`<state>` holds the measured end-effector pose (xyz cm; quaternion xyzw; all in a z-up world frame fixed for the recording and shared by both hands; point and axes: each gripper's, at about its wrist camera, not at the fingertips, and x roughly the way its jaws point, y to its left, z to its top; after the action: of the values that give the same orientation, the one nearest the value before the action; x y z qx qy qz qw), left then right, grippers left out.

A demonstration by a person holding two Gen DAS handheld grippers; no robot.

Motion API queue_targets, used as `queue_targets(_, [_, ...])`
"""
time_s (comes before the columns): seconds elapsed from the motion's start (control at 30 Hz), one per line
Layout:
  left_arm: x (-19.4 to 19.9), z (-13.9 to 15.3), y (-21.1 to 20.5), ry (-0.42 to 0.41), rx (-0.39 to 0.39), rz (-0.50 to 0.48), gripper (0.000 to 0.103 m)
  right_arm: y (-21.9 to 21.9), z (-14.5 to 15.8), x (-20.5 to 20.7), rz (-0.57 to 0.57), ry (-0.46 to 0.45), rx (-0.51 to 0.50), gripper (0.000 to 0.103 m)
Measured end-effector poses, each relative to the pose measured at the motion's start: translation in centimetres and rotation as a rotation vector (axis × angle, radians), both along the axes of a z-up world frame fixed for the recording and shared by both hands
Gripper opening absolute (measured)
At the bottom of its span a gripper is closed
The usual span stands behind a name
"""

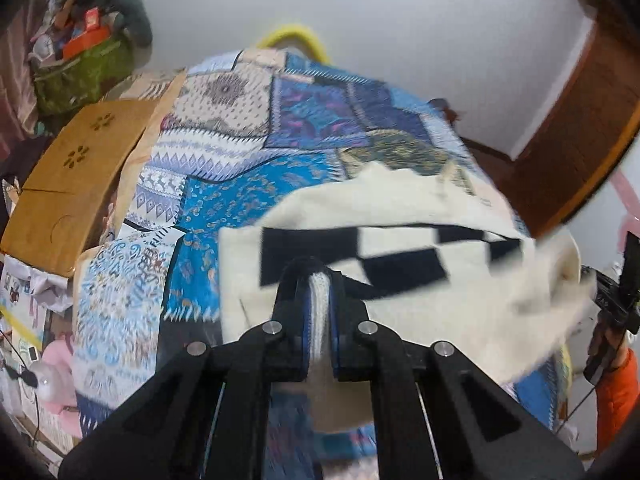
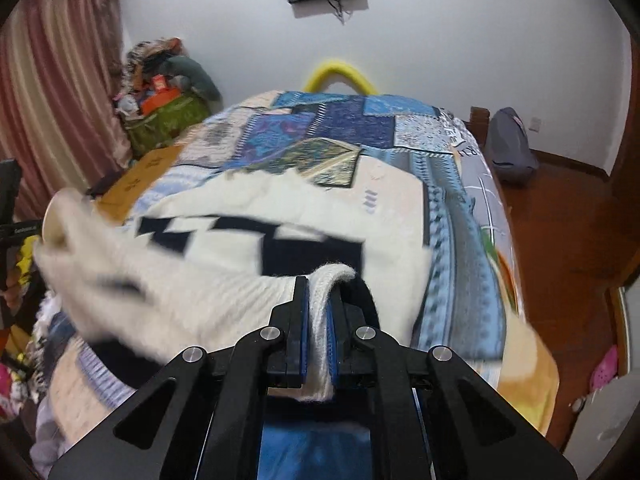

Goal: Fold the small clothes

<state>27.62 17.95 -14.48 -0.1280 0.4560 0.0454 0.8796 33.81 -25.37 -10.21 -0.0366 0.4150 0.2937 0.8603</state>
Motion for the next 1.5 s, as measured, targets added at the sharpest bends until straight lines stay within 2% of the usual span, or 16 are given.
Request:
queue_targets(0.1, [2.5, -3.3, 1.0, 0.061, -0.003, 0.018, 0.007, 0.8, -2.0, 2.1, -0.010, 0.019, -0.049, 0.008])
queue_targets(0.17, [3.3, -5.1, 1.2, 0.093, 0.006, 0.016, 0.007, 1.0, -3.7, 3.5, -0.016, 0.065, -0.063, 0.008])
queue_targets(0.23, [3.6, -6.1, 1.3, 0.108, -0.001, 0.012, 0.008, 0.7, -3.8, 3.9, -0.021, 0.080, -0.060, 0.009])
queue_targets(0.37, [3.3, -5.7, 2.1, 0.092, -0.046, 0.009, 0.009, -0.3, -2.7, 3.9, -0.011, 0.106, -0.026, 0.011])
queue_targets(0.5, [2.8, -3.4, 2.3, 0.066, -0.033, -0.026, 0.010, -0.5, -0.7, 3.3, 0.013, 0.071, -0.034, 0.015])
queue_targets(0.53, [2.7, -2.9, 2.2, 0.059, -0.023, -0.031, 0.012, -0.4, -0.1, 3.2, 0.016, 0.056, -0.038, 0.021])
queue_targets(0.57, [2.5, -2.1, 2.2, 0.045, 0.011, -0.020, 0.023, -0.4, 0.5, 3.0, 0.010, 0.036, -0.040, 0.035])
queue_targets(0.6, [2.3, -1.5, 2.3, 0.034, 0.051, 0.001, 0.030, -0.7, 1.4, 2.6, -0.002, 0.001, -0.034, 0.043])
queue_targets(0.63, [2.0, -0.8, 2.5, 0.015, 0.095, 0.028, 0.042, -0.7, 2.0, 2.6, -0.012, -0.029, -0.027, 0.054])
queue_targets(0.67, [1.7, -0.2, 2.8, -0.005, 0.107, 0.044, 0.047, -0.9, 2.6, 2.5, -0.023, -0.054, -0.021, 0.056])
queue_targets(0.83, [0.5, 0.4, 4.3, -0.013, 0.097, 0.073, 0.047, -1.1, 3.9, 1.8, -0.023, -0.085, -0.037, 0.056])
queue_targets(0.93, [-0.1, -0.4, 4.1, 0.014, 0.111, 0.052, 0.047, -0.9, 3.2, 1.2, 0.002, -0.086, -0.072, 0.066])
queue_targets(1.13, [0.8, -3.4, 2.5, 0.087, 0.115, -0.021, 0.047, -0.5, 0.4, 1.3, 0.017, -0.040, -0.115, 0.066])
queue_targets(1.27, [3.2, -4.7, 1.6, 0.112, 0.092, -0.045, 0.047, -0.3, -1.3, 3.1, -0.003, -0.009, -0.124, 0.066])
queue_targets(1.4, [5.9, -5.9, 1.4, 0.127, 0.074, -0.052, 0.047, -0.3, -2.3, 5.0, -0.026, 0.022, -0.091, 0.066])
queue_targets(1.5, [7.5, -6.7, 1.5, 0.129, 0.058, -0.058, 0.047, 0.2, -2.9, 6.4, -0.024, 0.042, -0.060, 0.055])
